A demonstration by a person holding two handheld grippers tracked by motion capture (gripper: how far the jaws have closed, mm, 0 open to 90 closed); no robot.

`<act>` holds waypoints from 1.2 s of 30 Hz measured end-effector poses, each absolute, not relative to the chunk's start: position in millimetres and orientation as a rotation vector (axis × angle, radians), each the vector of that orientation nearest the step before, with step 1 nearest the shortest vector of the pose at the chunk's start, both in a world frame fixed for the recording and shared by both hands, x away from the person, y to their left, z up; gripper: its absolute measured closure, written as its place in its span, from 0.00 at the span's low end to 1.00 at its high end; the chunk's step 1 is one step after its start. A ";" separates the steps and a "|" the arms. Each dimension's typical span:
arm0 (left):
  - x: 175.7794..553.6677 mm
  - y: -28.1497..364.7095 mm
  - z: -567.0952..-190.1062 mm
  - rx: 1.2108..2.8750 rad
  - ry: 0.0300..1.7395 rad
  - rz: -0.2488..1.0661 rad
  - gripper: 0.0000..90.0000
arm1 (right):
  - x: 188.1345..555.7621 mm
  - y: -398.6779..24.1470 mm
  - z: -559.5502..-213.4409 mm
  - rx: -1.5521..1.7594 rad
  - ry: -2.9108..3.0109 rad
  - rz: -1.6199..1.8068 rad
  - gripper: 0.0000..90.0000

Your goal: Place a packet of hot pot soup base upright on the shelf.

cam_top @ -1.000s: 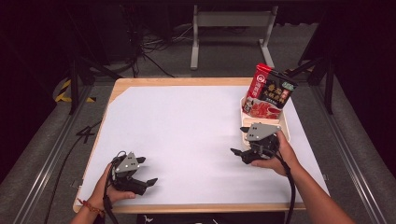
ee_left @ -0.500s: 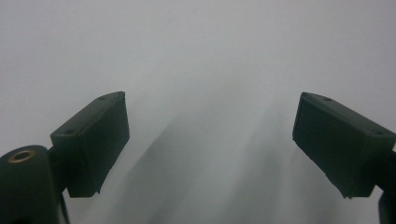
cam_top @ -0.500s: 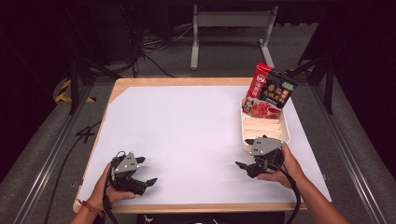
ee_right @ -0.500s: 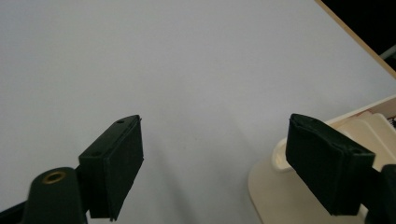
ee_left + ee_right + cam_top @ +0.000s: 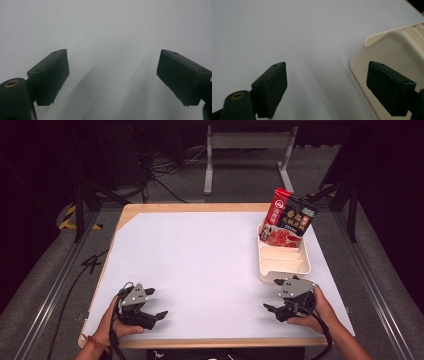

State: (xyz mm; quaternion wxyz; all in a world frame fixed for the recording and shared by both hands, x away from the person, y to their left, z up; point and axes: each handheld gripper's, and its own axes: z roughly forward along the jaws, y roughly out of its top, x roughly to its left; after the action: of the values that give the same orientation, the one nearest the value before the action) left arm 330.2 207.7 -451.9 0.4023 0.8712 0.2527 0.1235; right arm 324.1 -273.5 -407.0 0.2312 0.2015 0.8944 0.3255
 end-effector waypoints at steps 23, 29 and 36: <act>329.5 207.6 -451.2 2.198 0.637 0.311 0.13 | 298.4 -322.8 -437.1 0.754 2.374 0.960 0.18; 329.2 209.2 -450.8 2.191 0.637 0.313 0.13 | 298.1 -322.1 -439.9 0.741 2.357 0.957 0.18; 329.3 209.3 -450.6 2.195 0.636 0.318 0.13 | 297.7 -323.1 -439.6 0.733 2.342 0.948 0.17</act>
State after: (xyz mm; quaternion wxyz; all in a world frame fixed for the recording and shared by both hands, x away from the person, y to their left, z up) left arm 329.3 209.3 -450.6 0.4052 0.8697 0.2520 0.1259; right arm 297.7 -323.1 -439.6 0.2529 0.2695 0.8614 0.3485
